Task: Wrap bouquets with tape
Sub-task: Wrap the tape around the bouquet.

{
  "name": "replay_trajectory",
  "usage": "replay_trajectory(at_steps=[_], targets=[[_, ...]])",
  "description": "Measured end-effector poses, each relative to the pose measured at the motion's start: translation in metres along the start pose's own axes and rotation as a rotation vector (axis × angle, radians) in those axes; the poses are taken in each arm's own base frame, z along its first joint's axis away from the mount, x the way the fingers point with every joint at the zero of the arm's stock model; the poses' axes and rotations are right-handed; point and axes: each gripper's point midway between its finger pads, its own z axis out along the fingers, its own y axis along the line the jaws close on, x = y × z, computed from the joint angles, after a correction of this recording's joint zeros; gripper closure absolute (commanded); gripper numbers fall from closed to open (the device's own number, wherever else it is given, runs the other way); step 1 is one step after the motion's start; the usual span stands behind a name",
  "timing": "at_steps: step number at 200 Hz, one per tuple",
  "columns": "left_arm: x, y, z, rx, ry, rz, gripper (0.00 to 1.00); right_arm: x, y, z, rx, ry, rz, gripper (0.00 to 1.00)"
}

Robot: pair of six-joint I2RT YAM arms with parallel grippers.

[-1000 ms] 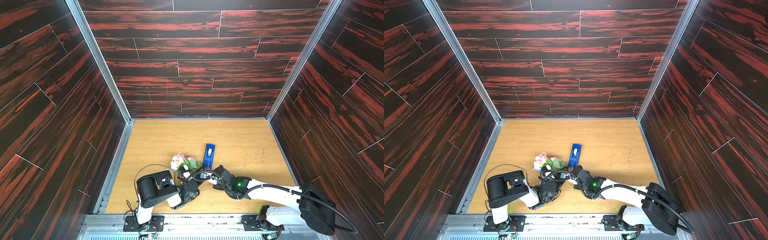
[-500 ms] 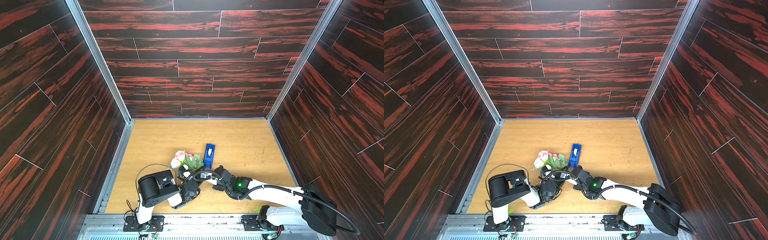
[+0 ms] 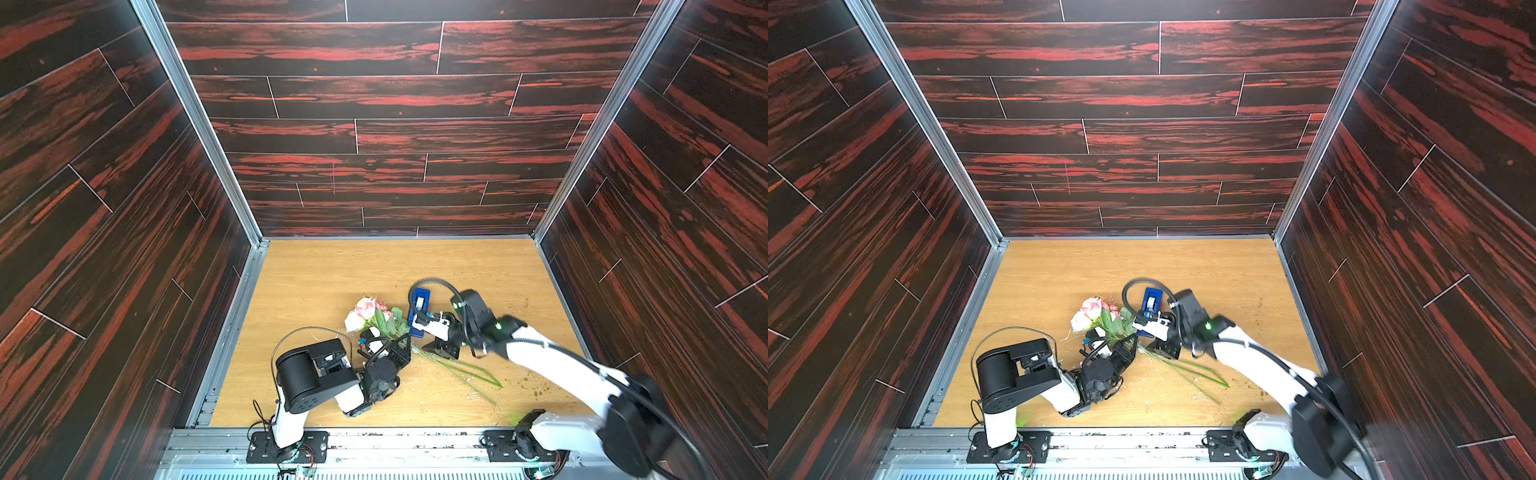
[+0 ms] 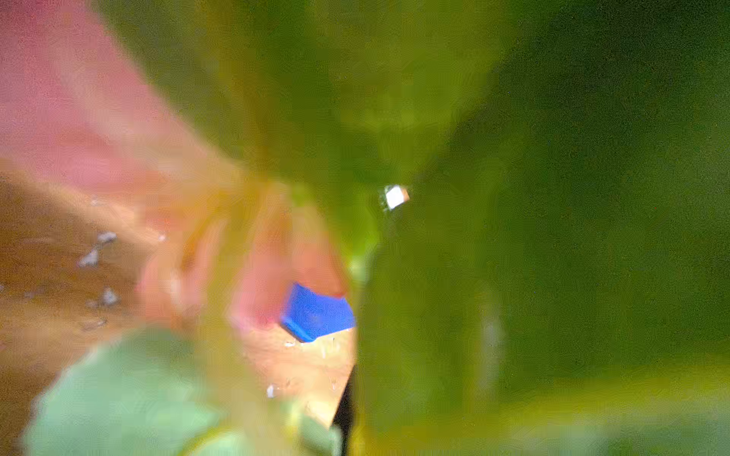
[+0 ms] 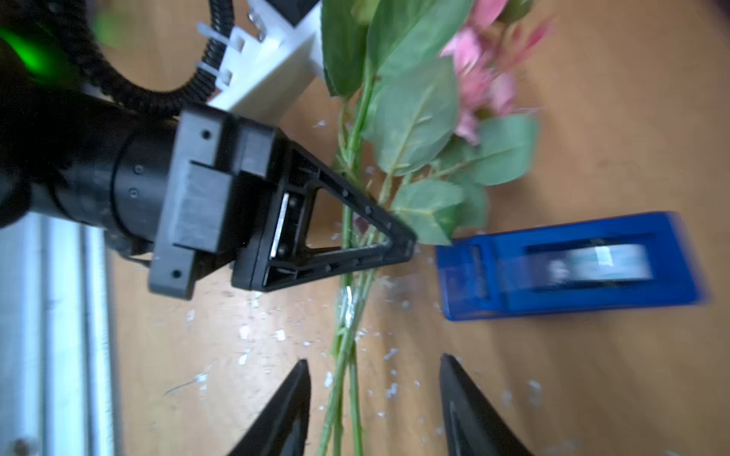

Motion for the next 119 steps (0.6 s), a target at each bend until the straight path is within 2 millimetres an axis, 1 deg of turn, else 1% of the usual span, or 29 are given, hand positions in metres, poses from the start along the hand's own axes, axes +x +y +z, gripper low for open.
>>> replay_trajectory(at_steps=[21,38,70,82,93,108,119], targets=[[-0.001,-0.006,0.000,0.015,0.002,0.010,1.00,0.012,0.004,0.009,-0.101,0.025,0.050,0.52],[-0.001,-0.008,0.000,0.019,0.005,0.019,1.00,0.020,0.012,0.014,-0.168,0.044,0.075,0.53],[-0.001,-0.008,0.000,0.019,0.009,0.035,1.00,0.026,0.023,0.020,-0.241,0.057,0.093,0.56],[0.000,-0.008,-0.001,0.017,0.015,0.040,1.00,0.028,0.023,0.022,-0.250,0.060,0.096,0.59],[0.001,-0.008,-0.001,0.017,0.017,0.044,1.00,0.030,0.022,0.025,-0.252,0.065,0.100,0.67],[0.001,-0.009,-0.001,0.019,0.018,0.045,1.00,0.031,0.019,0.027,-0.241,0.067,0.099,0.74],[0.000,-0.010,-0.001,0.023,0.016,0.043,1.00,0.030,0.016,0.028,-0.227,0.064,0.088,0.77]])
